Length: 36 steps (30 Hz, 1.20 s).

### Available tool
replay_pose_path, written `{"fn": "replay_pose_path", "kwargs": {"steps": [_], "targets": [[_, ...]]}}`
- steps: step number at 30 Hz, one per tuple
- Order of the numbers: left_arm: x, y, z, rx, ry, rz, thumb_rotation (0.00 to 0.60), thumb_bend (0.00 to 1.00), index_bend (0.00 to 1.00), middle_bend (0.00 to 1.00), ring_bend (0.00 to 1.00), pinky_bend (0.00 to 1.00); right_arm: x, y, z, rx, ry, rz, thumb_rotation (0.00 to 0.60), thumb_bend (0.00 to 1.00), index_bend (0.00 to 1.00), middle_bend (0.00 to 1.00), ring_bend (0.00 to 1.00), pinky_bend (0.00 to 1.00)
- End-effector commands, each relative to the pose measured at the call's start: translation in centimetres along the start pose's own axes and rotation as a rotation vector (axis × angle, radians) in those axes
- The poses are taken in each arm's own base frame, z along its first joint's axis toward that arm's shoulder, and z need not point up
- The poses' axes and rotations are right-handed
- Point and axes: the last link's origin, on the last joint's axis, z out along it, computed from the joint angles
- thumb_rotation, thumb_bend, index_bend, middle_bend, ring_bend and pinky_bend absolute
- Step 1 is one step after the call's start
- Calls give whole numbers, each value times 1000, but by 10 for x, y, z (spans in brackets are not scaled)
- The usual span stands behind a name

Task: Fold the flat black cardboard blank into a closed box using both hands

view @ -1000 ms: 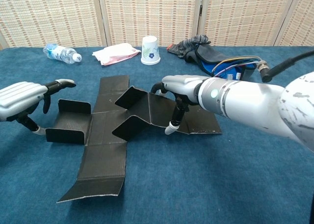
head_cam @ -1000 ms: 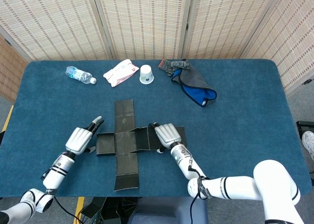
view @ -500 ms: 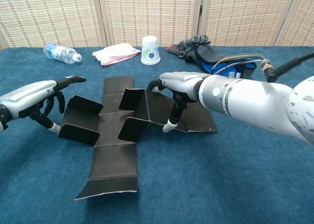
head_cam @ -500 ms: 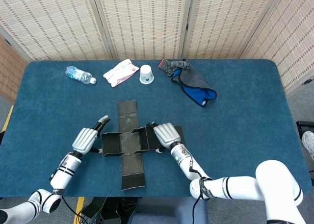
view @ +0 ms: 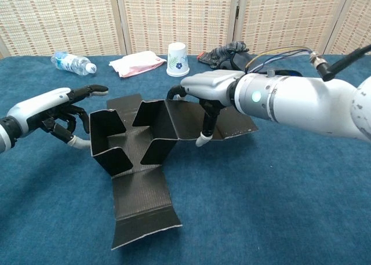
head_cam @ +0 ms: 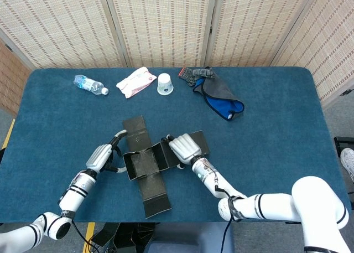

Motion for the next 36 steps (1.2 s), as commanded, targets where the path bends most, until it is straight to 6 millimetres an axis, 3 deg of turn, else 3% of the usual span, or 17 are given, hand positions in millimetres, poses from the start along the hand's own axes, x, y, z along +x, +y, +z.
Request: {"fn": "replay_pose_path", "kwargs": {"steps": [1,5,15,25,28,31,36], "targets": [[0,1,1,7,-20,-22,600,65,0,0,538,704,5,0,1,15,8,-43,600,187,267,298,792,908],[-3,5,0,33,-98,-101,600,65,0,0,488,703,16,-4,4,66,18,-194,600,187,277,300,793,913],[-5,11,-7,31,-215,-180,600,65,0,0,526,704,32,-16,12,143,58,-403,600,187,313,311,793,926],[-7,12,-13,8,-253,-287,600,65,0,0,535,728,40,-23,19,231,121,-516,600,190,344,319,793,927],[-8,10,-12,4,-246,-314,600,66,0,0,601,728,42,-24,21,256,135,-524,600,190,351,323,792,927],[-10,9,-9,3,-237,-325,600,65,0,0,502,728,43,-25,23,276,141,-525,600,190,356,325,792,927],[-14,11,-3,-11,-207,-341,600,65,0,0,479,728,43,-24,26,287,144,-550,600,190,357,325,792,927]]}}
